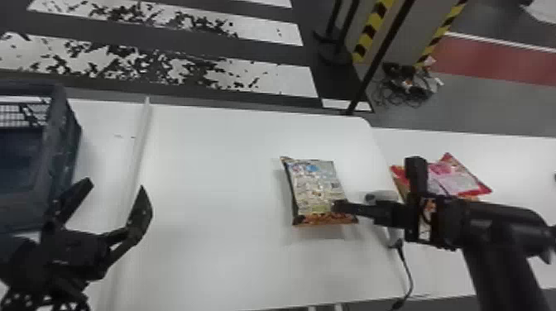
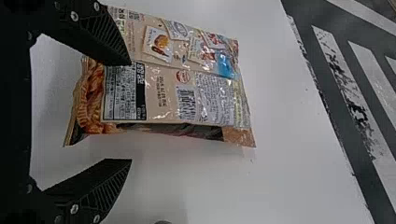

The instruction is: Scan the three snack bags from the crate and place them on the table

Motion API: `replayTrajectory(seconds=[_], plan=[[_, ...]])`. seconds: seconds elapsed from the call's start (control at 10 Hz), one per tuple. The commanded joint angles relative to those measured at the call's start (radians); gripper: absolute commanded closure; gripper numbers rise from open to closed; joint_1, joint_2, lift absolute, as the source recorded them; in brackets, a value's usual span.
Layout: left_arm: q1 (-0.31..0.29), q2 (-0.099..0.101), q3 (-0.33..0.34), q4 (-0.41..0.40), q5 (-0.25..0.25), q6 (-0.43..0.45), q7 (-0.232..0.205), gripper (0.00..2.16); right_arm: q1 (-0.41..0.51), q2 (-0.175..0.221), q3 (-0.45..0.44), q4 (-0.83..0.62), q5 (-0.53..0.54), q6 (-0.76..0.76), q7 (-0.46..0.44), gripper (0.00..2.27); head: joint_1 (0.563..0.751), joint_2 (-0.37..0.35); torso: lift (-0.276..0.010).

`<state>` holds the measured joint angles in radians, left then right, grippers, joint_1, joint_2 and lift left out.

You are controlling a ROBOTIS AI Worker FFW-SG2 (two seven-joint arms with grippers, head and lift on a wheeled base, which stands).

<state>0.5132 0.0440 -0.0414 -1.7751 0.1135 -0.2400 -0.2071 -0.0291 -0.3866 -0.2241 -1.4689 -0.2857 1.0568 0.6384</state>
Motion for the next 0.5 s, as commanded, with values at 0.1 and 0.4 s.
replayTrajectory(seconds=[0.1, 0.4], plan=[[0.001, 0.0, 0.0, 0.002, 0.002, 0.0, -0.002, 0.04, -0.029, -0.001, 0.003, 0.058, -0.001, -0.005, 0.014, 1.76, 0.695, -0.226, -0.062], [0.001, 0.002, 0.0, 0.0, 0.003, 0.0, -0.002, 0.04, -0.026, -0.008, 0.0, 0.067, -0.001, 0.001, 0.023, 2.26, 0.695, -0.233, -0.062]])
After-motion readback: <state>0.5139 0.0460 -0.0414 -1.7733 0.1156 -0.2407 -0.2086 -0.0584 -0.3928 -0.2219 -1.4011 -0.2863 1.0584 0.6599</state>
